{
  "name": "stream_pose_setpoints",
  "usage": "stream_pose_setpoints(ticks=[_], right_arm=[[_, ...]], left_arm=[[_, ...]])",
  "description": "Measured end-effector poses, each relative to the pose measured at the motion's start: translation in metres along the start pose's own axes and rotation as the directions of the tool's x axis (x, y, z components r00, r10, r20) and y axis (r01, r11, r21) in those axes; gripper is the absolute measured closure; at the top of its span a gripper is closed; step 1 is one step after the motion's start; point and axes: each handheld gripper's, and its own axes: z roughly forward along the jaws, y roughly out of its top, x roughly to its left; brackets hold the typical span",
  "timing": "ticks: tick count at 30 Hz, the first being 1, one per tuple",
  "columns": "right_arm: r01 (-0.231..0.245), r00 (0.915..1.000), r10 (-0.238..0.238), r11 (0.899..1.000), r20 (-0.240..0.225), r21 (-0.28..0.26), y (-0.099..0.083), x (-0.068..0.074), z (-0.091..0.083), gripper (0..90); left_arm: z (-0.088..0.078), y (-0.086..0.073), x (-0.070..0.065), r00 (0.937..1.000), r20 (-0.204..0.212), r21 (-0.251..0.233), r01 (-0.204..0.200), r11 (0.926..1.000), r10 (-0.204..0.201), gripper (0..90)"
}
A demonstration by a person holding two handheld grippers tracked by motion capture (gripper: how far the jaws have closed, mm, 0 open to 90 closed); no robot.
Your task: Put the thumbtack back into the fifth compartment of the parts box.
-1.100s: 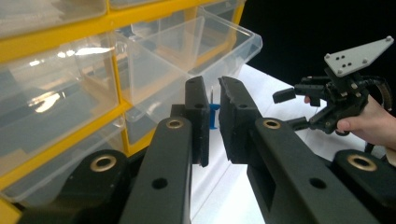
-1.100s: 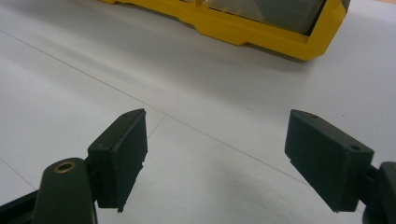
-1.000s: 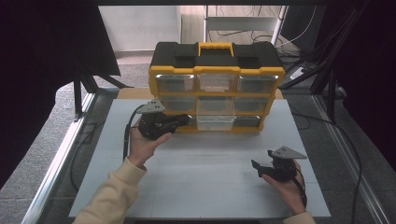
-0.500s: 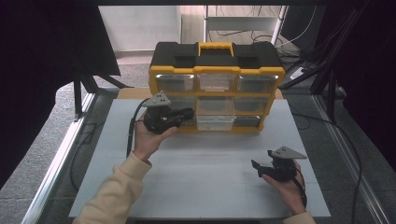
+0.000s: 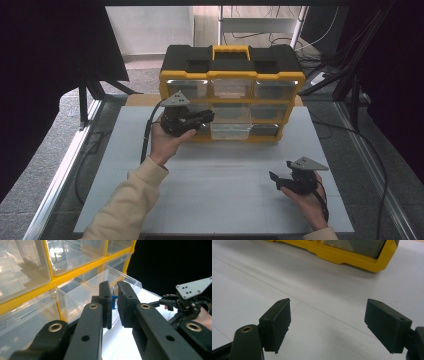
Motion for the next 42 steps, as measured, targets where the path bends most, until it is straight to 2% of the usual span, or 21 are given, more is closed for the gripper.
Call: stream_pose_setpoints(ticks=[9,22,32,34,37,39,42], right_arm=[[0.001,1.0000,-0.001,1.000,0.002,0.001,0.000,0.000,0.000,21.4],[-0.004,1.0000,0.004,1.000,-0.001,0.000,0.000,0.000,0.000,21.3],[-0.008,1.0000,0.008,1.000,-0.002,0.001,-0.001,0.000,0.000,21.4],[-0.007,1.0000,0.007,1.000,-0.001,0.001,-0.001,-0.001,0.000,21.4],[-0.007,1.0000,0.007,1.000,-0.003,0.001,-0.001,-0.001,0.000,21.4],[-0.008,1.0000,0.008,1.000,-0.001,0.000,-0.001,-0.001,0.000,21.4],[-0.009,1.0000,0.009,1.000,0.002,-0.002,-0.001,-0.001,-0.001,21.4]], left_arm=[[0.015,0.010,0.004,0.9999,-0.010,0.011,0.010,0.9999,-0.010,81.3],[0.044,0.018,0.004,0.9999,-0.015,0.063,0.000,0.9980,0.001,81.2],[0.058,0.021,0.001,0.9998,-0.021,0.063,-0.004,0.9980,0.006,79.9],[0.059,0.020,0.002,0.9996,-0.020,0.046,-0.017,0.9988,0.018,73.2],[0.057,0.020,0.001,0.9994,-0.021,0.024,-0.027,0.9993,0.028,46.2],[0.053,0.020,0.000,0.9992,-0.025,0.023,-0.030,0.9993,0.031,33.2],[0.044,0.018,0.000,0.9993,-0.022,0.015,-0.030,0.9994,0.030,21.6]])
